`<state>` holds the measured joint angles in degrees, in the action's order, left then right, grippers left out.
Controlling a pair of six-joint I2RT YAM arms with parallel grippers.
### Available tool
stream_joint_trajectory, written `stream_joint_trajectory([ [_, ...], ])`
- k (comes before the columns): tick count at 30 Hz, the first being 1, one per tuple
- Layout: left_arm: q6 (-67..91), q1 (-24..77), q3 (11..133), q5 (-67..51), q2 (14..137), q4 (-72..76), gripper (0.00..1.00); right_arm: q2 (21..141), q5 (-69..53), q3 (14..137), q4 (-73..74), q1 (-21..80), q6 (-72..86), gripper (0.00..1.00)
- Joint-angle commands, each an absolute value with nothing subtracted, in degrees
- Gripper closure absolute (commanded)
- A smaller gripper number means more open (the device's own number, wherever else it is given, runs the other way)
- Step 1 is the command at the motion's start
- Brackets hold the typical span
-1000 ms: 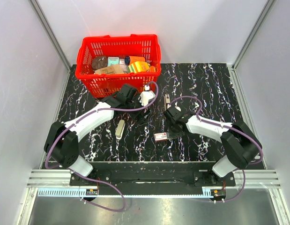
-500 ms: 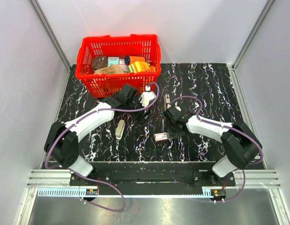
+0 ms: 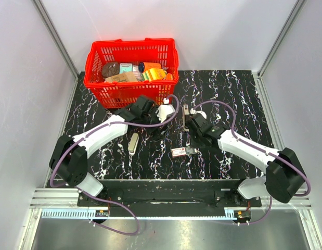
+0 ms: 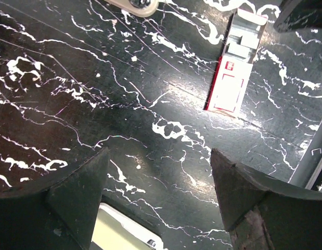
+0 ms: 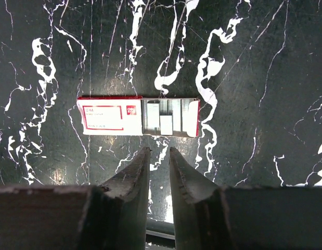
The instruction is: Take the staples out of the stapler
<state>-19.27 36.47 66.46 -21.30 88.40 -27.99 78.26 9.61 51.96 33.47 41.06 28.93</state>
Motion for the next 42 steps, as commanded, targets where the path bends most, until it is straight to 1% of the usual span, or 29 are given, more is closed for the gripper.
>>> stream_joint_trajectory([
  [1,-24.4,39.5,63.7,-18.9,90.5,-24.5,0.17,76.6,10.3,51.8,34.5,39.1,29.4,0.73],
  [9,-29.2,43.7,60.6,-12.7,96.1,-18.7,0.19,77.3,-2.4,45.6,26.2,29.8,29.8,0.74],
  [15,-30.1,45.3,60.3,-11.0,98.3,-15.7,0.19,77.9,-9.4,40.9,20.0,23.7,30.8,0.73],
  [22,-30.1,46.6,60.8,-9.9,100.1,-13.5,0.19,79.9,-16.5,37.7,14.0,20.1,32.1,0.73],
  [32,-31.9,48.0,60.0,-9.2,101.0,-13.0,0.2,82.2,-19.3,35.2,9.6,17.7,33.2,0.73],
  [38,-32.7,48.6,59.2,-8.6,101.3,-12.1,0.2,81.0,-19.8,33.8,8.5,17.2,33.6,0.73],
  [42,-32.9,49.0,59.1,-8.3,101.6,-11.8,0.2,81.6,-20.2,33.5,7.9,17.1,34.1,0.75],
])
